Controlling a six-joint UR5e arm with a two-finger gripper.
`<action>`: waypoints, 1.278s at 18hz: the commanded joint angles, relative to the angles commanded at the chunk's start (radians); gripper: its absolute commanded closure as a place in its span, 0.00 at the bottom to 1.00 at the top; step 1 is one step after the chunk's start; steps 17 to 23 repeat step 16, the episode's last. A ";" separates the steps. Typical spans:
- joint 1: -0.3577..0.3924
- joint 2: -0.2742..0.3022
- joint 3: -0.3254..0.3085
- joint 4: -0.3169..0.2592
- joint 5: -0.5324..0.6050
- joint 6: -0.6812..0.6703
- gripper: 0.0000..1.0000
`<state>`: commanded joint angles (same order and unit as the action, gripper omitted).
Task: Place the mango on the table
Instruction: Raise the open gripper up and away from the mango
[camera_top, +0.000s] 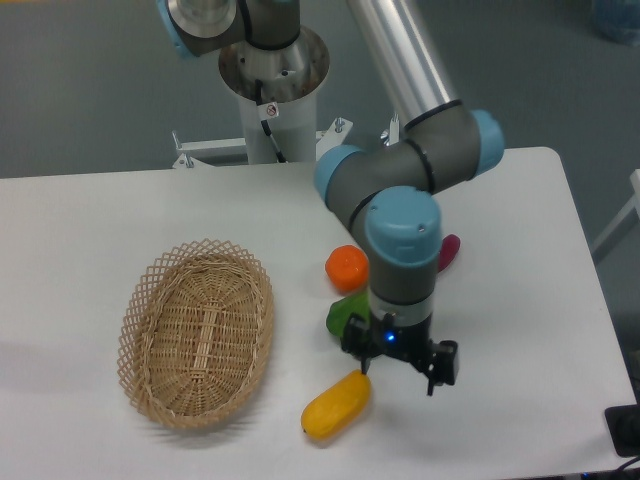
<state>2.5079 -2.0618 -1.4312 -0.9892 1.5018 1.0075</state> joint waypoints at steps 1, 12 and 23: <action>0.011 0.003 -0.002 -0.009 0.000 0.020 0.00; 0.089 0.045 -0.057 -0.006 0.000 0.154 0.00; 0.088 0.042 -0.057 -0.002 0.000 0.152 0.00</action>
